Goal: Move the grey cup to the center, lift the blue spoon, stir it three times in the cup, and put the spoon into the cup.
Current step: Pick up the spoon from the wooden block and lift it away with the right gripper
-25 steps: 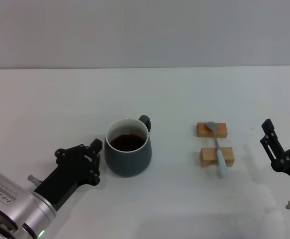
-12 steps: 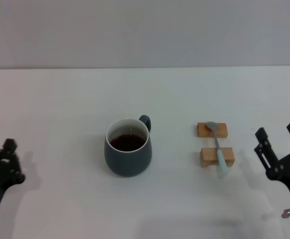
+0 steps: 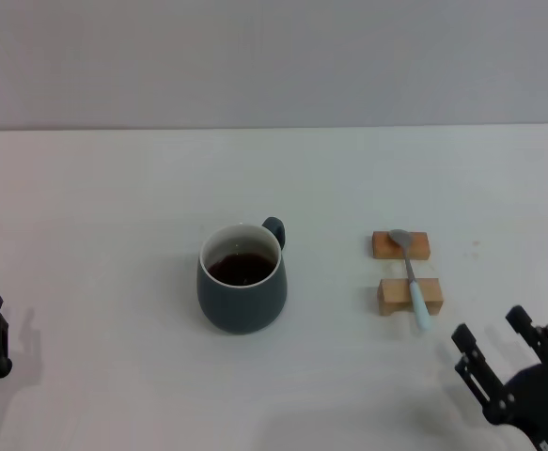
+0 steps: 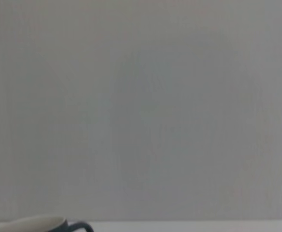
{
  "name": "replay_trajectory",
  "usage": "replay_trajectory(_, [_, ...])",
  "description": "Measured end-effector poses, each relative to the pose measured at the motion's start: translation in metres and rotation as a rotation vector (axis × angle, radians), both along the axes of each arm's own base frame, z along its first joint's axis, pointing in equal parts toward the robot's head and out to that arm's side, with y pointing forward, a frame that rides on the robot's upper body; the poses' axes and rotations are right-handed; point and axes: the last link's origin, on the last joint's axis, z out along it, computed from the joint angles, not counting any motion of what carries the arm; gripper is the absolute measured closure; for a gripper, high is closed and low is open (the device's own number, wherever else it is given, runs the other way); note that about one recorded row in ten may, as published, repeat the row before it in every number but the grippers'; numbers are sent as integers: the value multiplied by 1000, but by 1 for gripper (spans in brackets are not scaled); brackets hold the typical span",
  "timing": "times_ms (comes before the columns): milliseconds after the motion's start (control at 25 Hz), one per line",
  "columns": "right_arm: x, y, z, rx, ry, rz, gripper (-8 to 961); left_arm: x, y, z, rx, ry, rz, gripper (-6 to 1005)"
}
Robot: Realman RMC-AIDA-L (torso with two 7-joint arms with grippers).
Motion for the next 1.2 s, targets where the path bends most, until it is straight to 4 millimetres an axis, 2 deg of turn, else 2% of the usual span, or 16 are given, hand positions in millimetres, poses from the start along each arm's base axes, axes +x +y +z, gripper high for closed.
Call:
replay_trajectory(320, [8,1,-1,14,-5,-79,237,-2,-2,-1,-8,10,10,540])
replay_trajectory(560, [6,10,-9,-14,14,-123,237,-3,-2,0,-9,13,10,333])
replay_trajectory(1200, [-5,20,-23,-96,-8,-71,238,-1,3,1,-7,19,-1,310])
